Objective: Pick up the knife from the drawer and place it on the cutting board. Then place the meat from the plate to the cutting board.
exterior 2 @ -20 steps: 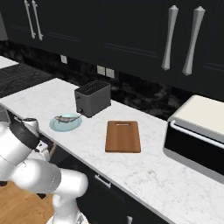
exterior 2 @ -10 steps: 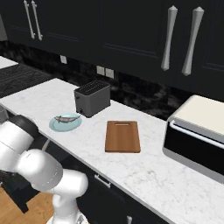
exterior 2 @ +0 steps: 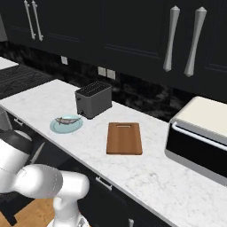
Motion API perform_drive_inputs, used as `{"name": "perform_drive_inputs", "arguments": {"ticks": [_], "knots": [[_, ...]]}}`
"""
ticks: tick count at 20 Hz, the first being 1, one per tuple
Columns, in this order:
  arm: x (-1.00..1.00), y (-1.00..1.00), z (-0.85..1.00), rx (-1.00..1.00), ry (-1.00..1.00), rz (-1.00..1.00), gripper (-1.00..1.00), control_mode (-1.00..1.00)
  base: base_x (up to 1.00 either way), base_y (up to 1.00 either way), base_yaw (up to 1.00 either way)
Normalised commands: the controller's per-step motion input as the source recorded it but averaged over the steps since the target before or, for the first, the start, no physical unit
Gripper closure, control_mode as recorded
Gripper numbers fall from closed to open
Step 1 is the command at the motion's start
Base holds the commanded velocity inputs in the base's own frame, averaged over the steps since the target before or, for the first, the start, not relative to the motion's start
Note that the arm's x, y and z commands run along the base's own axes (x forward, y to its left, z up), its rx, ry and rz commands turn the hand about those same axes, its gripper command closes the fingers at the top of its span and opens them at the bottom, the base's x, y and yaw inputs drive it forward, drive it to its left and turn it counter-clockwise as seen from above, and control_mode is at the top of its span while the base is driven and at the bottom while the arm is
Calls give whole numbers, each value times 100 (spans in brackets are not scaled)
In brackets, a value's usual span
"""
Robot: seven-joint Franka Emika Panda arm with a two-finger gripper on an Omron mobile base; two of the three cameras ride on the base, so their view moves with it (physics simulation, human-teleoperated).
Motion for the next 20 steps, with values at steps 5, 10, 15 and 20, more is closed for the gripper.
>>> {"name": "perform_drive_inputs", "arguments": {"ticks": [5, 10, 15, 20], "knots": [[96, -42, -17, -2, -3, 8, -100, -100, 0, 0, 0], [83, 2, -93, -4, 9, 1, -100, -100, 0, 0, 0], [53, 40, -50, 0, 1, 0, -100, -100, 0, 0, 0], [35, 49, -4, -5, 0, 0, -100, -100, 0, 0, 0]]}}
